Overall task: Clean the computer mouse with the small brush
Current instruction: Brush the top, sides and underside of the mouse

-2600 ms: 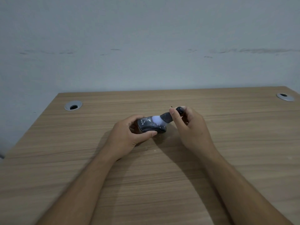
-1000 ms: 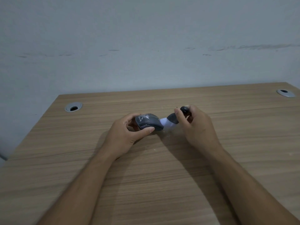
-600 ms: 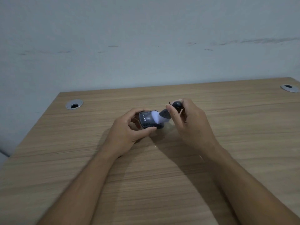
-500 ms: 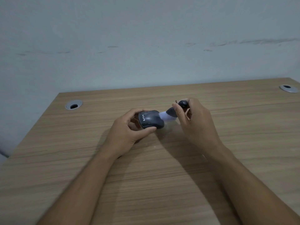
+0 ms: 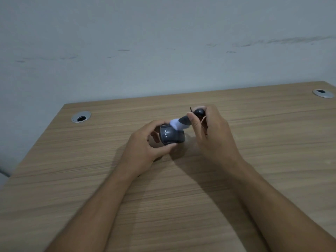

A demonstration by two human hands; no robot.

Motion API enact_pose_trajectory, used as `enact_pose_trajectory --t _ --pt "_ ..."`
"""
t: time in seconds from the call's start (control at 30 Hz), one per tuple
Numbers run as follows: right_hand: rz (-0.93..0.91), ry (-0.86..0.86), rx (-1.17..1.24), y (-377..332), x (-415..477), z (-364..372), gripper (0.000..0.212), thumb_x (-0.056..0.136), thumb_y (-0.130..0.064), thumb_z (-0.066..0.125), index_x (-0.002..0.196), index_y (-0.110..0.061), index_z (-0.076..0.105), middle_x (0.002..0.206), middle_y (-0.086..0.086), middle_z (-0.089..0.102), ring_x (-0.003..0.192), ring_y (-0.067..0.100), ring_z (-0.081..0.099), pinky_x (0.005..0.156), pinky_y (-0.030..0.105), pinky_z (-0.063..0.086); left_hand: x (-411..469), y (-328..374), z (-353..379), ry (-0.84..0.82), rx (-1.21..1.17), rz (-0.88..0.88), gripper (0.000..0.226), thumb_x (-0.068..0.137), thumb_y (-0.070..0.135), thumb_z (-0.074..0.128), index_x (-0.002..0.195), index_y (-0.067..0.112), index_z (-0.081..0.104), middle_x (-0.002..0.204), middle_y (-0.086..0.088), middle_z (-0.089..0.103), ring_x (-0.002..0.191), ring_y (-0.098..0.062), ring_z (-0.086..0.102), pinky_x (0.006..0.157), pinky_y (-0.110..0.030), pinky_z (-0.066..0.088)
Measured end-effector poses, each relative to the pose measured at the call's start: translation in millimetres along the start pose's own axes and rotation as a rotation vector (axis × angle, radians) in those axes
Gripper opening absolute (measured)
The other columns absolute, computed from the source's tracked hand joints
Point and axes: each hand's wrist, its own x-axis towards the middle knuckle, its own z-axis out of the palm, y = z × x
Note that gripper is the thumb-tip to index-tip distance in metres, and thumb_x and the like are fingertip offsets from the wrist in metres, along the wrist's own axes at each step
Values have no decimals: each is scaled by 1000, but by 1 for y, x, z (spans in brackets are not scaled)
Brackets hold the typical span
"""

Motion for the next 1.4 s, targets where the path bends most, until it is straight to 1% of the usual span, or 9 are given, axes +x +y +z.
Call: enact_pose_trajectory --t 0.13,0.27,0.43,0.6,0.8,1.0,1.2,1.3,1.4 --pt "-17 27 59 -8 -2 -4 22 110 -32 62 123 -14 64 112 -1 69 85 -6 60 77 3 42 1 -2 3 -5 15 18 65 82 22 98 140 36 73 117 13 80 100 -19 72 90 -43 61" --pt "-144 -35 108 -24 -10 4 23 110 -27 63 122 -8 65 109 -1 70 89 -7 63 79 6 43 2 -5 7 2 4 9 64 79 48 96 138 37 75 119 7 82 104 -24 76 92 -52 63" --pt "-39 2 65 -8 -3 3 19 109 -29 64 119 -12 65 110 0 71 91 2 64 79 2 42 1 -4 7 32 114 108 62 80 15 91 139 25 73 116 14 75 100 -11 68 93 -44 59" --pt "90 45 95 3 5 -9 23 110 -36 62 122 -17 66 106 -8 72 84 -1 64 73 5 42 2 0 9 34 96 185 64 88 16 94 146 26 70 130 12 77 110 -17 72 95 -40 58" --pt "-51 -74 201 -19 -7 -4 17 110 -33 62 119 -20 67 101 -14 69 83 1 65 75 12 46 2 -4 10 73 138 89 63 80 2 89 137 23 75 119 11 78 108 -14 71 98 -44 60" --pt "59 -2 107 5 2 -4 24 108 -36 64 122 -17 69 107 -8 74 89 -2 67 76 12 47 0 -3 9 52 182 172 64 83 29 88 144 34 68 123 17 75 101 -18 71 95 -56 58" --pt "106 68 230 -3 1 -12 21 110 -37 61 117 -19 70 94 -13 72 77 3 64 70 17 48 1 2 12 81 104 103 62 83 24 96 140 26 72 123 16 79 106 -12 73 92 -22 53" --pt "-33 -45 254 -22 -6 -10 19 109 -34 63 116 -18 70 96 -14 70 77 5 66 69 16 48 0 1 12 77 143 12 53 82 27 96 131 30 75 110 18 78 100 -6 72 85 -26 55" --pt "-178 -116 115 -23 -10 -2 19 107 -31 66 115 -14 69 96 -5 67 71 9 61 66 17 45 1 2 9 81 97 3 54 81 36 95 132 31 76 117 17 80 105 -4 73 90 -26 60"
